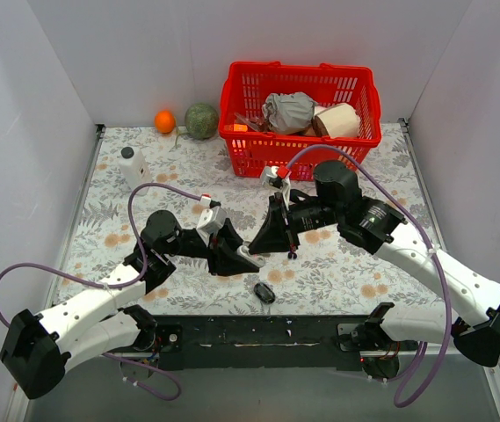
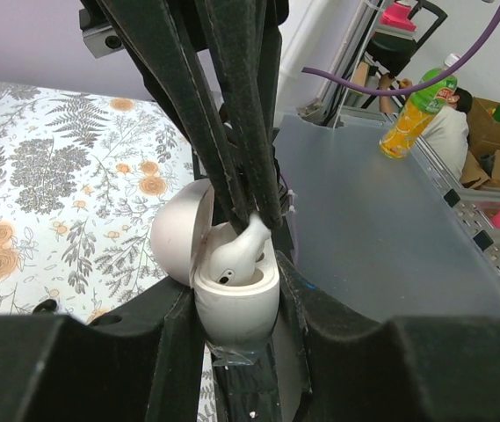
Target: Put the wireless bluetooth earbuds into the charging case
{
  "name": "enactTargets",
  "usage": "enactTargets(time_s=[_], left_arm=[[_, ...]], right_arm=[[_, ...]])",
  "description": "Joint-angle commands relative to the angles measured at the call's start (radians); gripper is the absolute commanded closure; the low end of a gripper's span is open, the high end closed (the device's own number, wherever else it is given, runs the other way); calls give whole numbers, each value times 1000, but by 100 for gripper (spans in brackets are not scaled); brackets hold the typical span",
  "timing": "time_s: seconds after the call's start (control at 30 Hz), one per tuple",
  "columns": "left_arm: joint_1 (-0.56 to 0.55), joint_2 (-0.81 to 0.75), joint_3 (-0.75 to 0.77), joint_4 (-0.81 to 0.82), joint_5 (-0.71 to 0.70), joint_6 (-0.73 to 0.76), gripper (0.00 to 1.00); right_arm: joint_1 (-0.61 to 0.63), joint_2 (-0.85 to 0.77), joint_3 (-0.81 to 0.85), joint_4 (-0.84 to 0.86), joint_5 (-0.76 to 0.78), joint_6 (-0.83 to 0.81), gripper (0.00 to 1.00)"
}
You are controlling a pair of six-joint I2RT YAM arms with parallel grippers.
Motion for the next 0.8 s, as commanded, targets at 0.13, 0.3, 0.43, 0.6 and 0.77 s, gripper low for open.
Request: enactTargets(time_s=[0.13,0.3,0.43,0.6,0.77], left_arm=[[-10,-45,-16,72,-21,-4,100],[-10,-49,-25,85,-30,-12,100],[-10,-49,-25,88,-33,-12,100],[-10,-41,-22,88,-38,-12,100],[-10,-35,-20,87,-39,-10,100]], right_arm=[[3,3,65,-68,86,-27,79],[3,11,68,-83,92,-32,75],[3,19,73,-91,95,-35,71],[1,29,87,-106,101,-41,67],[1,28,100,-120,124,-47,68]])
